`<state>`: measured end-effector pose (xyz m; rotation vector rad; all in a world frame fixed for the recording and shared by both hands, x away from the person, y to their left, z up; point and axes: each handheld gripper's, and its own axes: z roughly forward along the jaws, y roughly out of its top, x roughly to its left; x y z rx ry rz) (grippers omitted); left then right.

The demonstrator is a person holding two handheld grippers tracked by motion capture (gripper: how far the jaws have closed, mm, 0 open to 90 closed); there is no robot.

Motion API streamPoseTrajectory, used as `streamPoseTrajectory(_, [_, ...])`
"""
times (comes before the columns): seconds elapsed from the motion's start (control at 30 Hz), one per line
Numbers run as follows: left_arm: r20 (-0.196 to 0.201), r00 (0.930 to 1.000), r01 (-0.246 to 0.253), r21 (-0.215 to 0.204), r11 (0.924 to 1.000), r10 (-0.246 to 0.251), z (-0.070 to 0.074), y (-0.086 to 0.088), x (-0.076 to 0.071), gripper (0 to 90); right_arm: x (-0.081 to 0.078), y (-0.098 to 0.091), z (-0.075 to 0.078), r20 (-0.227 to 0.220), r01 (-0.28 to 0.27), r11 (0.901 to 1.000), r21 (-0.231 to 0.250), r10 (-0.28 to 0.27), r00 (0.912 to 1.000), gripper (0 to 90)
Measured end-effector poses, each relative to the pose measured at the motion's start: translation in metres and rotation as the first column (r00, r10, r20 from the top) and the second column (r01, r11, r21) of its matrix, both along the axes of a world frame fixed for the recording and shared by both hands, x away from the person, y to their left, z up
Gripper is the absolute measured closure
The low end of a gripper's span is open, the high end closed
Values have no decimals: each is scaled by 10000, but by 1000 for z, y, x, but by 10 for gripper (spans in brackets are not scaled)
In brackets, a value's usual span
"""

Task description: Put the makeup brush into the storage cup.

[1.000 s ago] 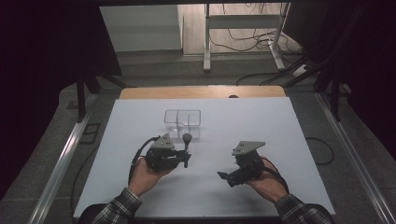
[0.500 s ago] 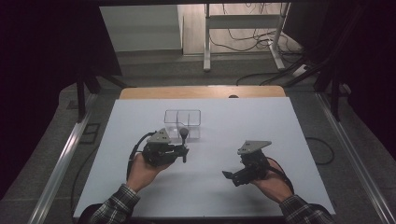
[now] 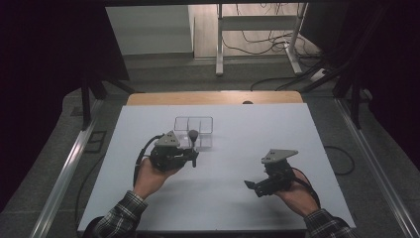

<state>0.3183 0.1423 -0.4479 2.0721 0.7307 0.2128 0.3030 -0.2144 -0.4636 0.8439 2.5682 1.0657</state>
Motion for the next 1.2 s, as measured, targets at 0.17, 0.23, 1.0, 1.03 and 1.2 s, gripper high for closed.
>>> streamPoseTrajectory(0.17, [115,9999,-95,-51,9999,96,4,1,6,789,0,-7,-1,16,192,9998,-18,-192,9998,0])
streamPoseTrajectory(0.23, [159,9998,-123,-72,9999,124,6,1,8,789,-1,-9,-1,34,250,9997,-13,-250,9997,0])
streamPoseTrajectory(1.0, [531,9972,-521,-177,9985,530,29,0,38,789,-4,-30,0,-43,924,9957,53,-924,9957,0])
streamPoseTrajectory(1.03, [525,9971,-542,-183,9984,551,29,0,40,789,-4,-31,0,-58,945,9955,38,-945,9955,0])
streamPoseTrajectory(1.2, [500,9961,-711,-391,9967,730,33,1,47,789,-5,-33,-2,-169,987,9951,-47,-987,9950,0])
